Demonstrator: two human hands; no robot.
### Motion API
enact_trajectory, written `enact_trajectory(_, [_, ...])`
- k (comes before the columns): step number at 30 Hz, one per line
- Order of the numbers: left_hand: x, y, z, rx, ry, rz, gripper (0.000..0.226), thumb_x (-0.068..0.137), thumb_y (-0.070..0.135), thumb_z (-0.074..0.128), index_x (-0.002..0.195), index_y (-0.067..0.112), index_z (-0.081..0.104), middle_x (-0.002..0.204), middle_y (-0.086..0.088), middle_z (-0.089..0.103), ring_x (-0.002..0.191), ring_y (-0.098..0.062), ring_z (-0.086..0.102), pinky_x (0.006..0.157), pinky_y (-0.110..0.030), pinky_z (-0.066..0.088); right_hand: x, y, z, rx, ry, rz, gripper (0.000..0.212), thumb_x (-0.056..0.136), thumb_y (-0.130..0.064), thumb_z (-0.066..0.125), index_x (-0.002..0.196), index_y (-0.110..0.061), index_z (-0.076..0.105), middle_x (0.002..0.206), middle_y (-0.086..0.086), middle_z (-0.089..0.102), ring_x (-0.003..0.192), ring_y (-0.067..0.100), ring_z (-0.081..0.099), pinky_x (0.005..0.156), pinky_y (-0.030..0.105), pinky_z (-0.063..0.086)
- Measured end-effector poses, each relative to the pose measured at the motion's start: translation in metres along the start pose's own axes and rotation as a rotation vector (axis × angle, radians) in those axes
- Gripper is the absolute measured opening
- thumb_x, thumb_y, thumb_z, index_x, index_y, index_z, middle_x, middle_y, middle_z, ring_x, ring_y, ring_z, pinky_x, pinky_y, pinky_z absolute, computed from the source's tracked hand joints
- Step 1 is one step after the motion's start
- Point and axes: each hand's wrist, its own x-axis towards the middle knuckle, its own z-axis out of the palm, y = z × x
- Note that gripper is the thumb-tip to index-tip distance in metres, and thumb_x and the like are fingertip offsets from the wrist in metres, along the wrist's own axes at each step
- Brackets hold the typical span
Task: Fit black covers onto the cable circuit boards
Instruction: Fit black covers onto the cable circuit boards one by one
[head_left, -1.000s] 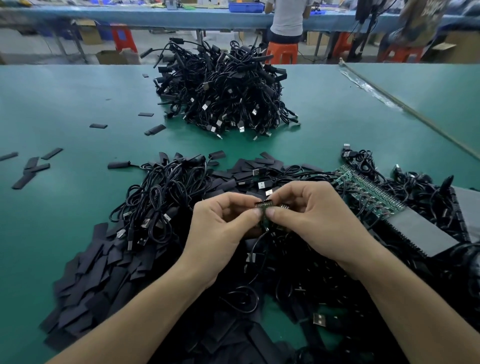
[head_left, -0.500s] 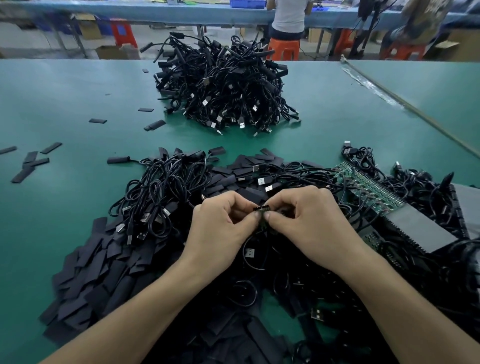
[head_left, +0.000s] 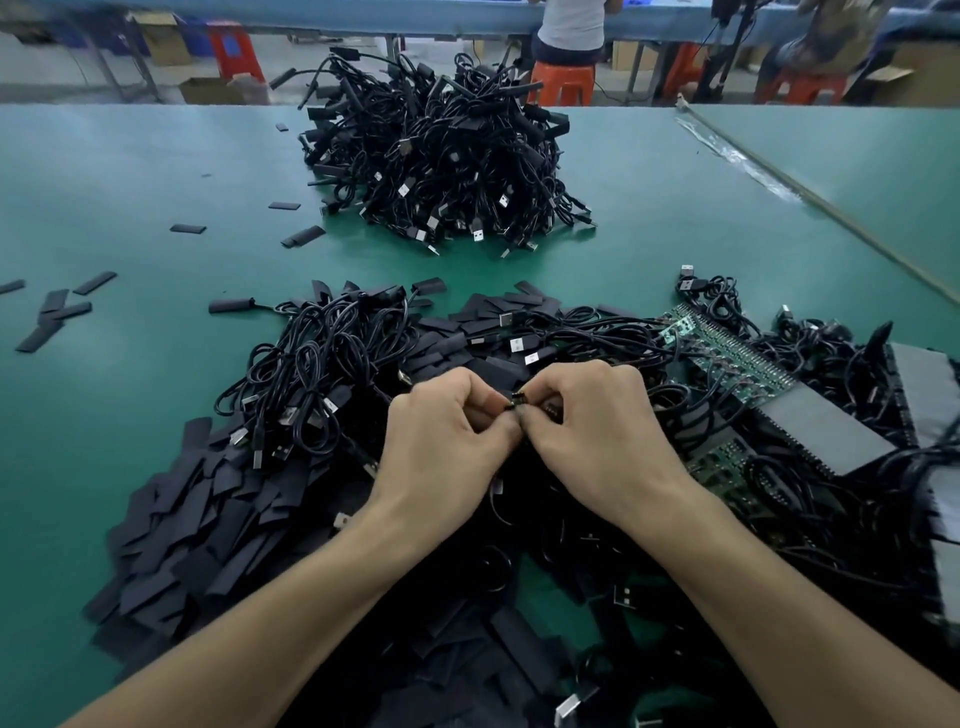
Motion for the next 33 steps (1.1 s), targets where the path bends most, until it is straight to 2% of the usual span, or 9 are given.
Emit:
enact_trajectory(2, [-0.003,0.001,0.002,0.012,-0.011,0.02,0.018,0.079,0.016,0.078,0.069,0.027,0.067,0.064,0.019,0.069,0.052,0.003,0.062,0.05,-0.011,0.047,0.002,0.001,-0.001,0.014,-0.022,0.01,0.01,0.085,-0.018,0.07,0.089,-0.021,0.078,0.08,-0.003,0.073,0.076,0.013,0.066,0.07,0.021,0.051])
enact_trajectory(6, [0.0,0.001,0.001,-0.078,-0.002,-0.009,0.015,0.08,0.014,0.078,0.073,0.025,0.07,0.064,0.011,0.071,0.055,-0.004,0.067,0.053,-0.019,0.054,0.002,0.003,-0.006,0.094,-0.022,-0.017,0.009,0.086,-0.014,0.073,0.092,-0.018,0.079,0.079,-0.011,0.072,0.073,-0.003,0.063,0.067,0.004,0.042])
enact_trajectory(11, [0.002,0.001,0.0,-0.355,0.146,-0.041,0.009,0.087,0.018,0.069,0.082,0.025,0.068,0.075,0.003,0.072,0.067,-0.01,0.068,0.061,-0.028,0.058,-0.002,0.001,-0.002,0.132,-0.029,-0.05,0.016,0.09,-0.015,0.063,0.099,-0.022,0.075,0.078,-0.016,0.068,0.071,-0.006,0.06,0.066,0.004,0.04])
enact_trajectory(13, [0.0,0.003,-0.001,-0.41,0.155,-0.02,0.003,0.088,0.027,0.064,0.088,0.024,0.064,0.084,-0.001,0.073,0.075,-0.014,0.071,0.068,-0.034,0.061,-0.002,0.0,-0.003,0.178,-0.051,-0.034,0.018,0.088,-0.015,0.059,0.094,-0.025,0.074,0.067,-0.017,0.064,0.064,-0.004,0.058,0.06,0.008,0.041])
enact_trajectory(16, [-0.001,0.006,-0.002,-0.497,0.171,0.007,0.004,0.1,0.019,0.053,0.096,0.02,0.053,0.091,0.0,0.075,0.079,-0.019,0.074,0.066,-0.031,0.061,0.001,-0.001,-0.003,0.212,-0.035,0.01,0.015,0.083,-0.016,0.061,0.076,-0.027,0.07,0.061,-0.022,0.062,0.057,-0.002,0.055,0.054,0.009,0.039])
enact_trajectory(21, [0.001,0.009,-0.003,-0.548,0.283,0.057,0.016,0.105,0.009,0.041,0.096,0.022,0.045,0.084,0.001,0.069,0.069,-0.02,0.07,0.057,-0.03,0.058,0.005,-0.003,-0.007,0.286,0.029,0.066,0.016,0.083,-0.013,0.059,0.072,-0.024,0.065,0.054,-0.008,0.059,0.045,0.005,0.045,0.048,0.012,0.037])
enact_trajectory(27, [0.012,0.022,-0.018,-0.61,0.421,0.231,0.019,0.106,0.01,0.034,0.1,0.027,0.042,0.077,0.006,0.059,0.062,-0.014,0.065,0.058,-0.032,0.057,0.006,-0.012,-0.022,0.405,0.362,0.034,0.026,0.087,-0.01,0.048,0.075,-0.026,0.064,0.044,-0.018,0.05,0.037,0.003,0.038,0.037,0.01,0.025])
enact_trajectory(29, [0.022,0.03,-0.031,-0.644,0.517,0.305,0.018,0.106,0.011,0.034,0.103,0.027,0.042,0.071,0.011,0.056,0.058,-0.009,0.059,0.057,-0.032,0.057,0.009,-0.009,-0.026,0.309,0.372,0.029,0.025,0.084,-0.016,0.048,0.068,-0.02,0.068,0.046,-0.013,0.051,0.042,0.004,0.043,0.043,0.01,0.028])
enact_trajectory(33, [0.042,0.038,-0.064,-0.637,0.692,0.339,0.012,0.102,0.019,0.043,0.105,0.026,0.052,0.064,0.015,0.048,0.048,-0.004,0.045,0.039,-0.017,0.038,0.005,0.0,-0.012,-0.118,-0.007,-0.008,0.015,0.089,-0.02,0.063,0.091,-0.019,0.078,0.091,-0.008,0.052,0.085,0.008,0.051,0.076,0.025,0.044])
